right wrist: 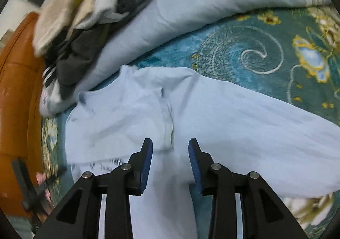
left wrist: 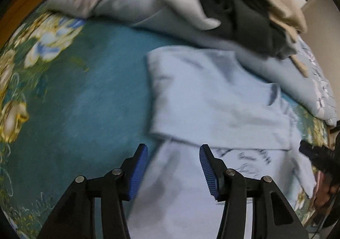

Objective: Fold clothes

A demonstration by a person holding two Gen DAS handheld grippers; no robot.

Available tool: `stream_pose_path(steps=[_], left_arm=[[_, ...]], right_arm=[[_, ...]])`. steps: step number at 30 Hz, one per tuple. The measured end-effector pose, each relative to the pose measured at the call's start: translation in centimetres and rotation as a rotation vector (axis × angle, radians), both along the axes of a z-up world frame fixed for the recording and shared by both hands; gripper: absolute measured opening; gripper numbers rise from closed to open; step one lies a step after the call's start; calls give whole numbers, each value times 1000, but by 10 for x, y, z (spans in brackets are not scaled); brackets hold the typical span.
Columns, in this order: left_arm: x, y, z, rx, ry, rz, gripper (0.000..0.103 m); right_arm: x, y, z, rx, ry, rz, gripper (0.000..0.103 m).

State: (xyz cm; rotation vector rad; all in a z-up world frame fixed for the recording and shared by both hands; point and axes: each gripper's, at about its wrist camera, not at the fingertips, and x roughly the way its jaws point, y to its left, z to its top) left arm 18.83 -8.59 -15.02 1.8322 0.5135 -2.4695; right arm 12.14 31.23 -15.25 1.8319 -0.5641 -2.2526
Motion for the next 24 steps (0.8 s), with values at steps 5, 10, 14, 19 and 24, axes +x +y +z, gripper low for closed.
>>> stream_pose_path(steps=[5,10,14,19,24], left_arm=[[-1,-14,-8,9,-3,56,55],[-5,-12,-13,-28,-4,47,55],[-4,-20,-16,-32,7,67,55],[-3,-35,-18,-3,9,125,55],[0,-42,-14,-10,6,136,55]], right_arm=[[-9,-9,-16,-19,-72,-57,36],[-10,-21,-16,21,-99,-24,1],[5,-12,17,-29,7,-28,1],[26,8,12,-22,-21,-72,1],[35,16,-17,-8,-115,-100,1]])
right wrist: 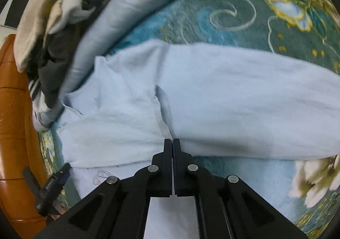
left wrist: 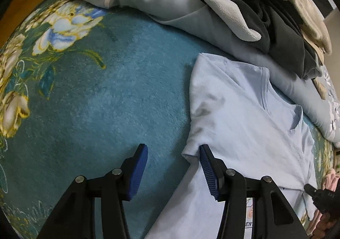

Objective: Fold clothes

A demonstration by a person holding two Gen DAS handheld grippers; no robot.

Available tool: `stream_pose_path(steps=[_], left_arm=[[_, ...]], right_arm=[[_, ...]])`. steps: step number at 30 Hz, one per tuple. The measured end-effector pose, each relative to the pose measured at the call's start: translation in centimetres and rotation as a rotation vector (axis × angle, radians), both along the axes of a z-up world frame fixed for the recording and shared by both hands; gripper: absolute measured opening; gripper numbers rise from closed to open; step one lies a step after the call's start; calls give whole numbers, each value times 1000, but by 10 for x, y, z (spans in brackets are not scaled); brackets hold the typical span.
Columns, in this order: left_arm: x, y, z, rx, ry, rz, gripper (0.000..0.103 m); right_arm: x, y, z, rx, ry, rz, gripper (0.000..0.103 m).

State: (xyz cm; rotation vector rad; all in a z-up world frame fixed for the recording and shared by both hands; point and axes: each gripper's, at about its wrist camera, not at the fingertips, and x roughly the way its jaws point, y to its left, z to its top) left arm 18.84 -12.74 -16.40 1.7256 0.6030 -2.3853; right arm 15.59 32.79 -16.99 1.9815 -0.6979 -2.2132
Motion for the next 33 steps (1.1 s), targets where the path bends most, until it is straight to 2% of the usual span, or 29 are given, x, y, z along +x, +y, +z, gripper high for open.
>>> stream_pose_path(steps=[6,9,10,11,13,17,21,25,26,31,33], left_arm=[[17,-20,5,46,4,50,55],[32,-31,14,36,9,72,55],[37,-33,19,37,21,80,55],[42,-35,23,39,32,89,55],[51,-39,33,43,55,108,55],[53,-28,47,64,102,146,55],[21,11,53,133,137,145,55],[2,54,55,190,150,103,55],[1,64,57,199,151,83,55],[4,89,63,235,163,15,55],[9,88,68,241,176,1,55]], right_arm=[[9,17,21,-54,55,52,2],[24,61,41,-37,114,-2,1],[33,85,46,-41,133,-59,6],[44,111,50,-41,151,-121,15],[72,171,54,-4,173,-284,26],[146,291,39,50,142,-670,29],[178,339,24,22,141,-821,30],[176,341,7,-43,147,-865,31],[175,340,5,-50,153,-872,33],[159,333,9,-93,172,-850,32],[150,328,10,-100,168,-840,6]])
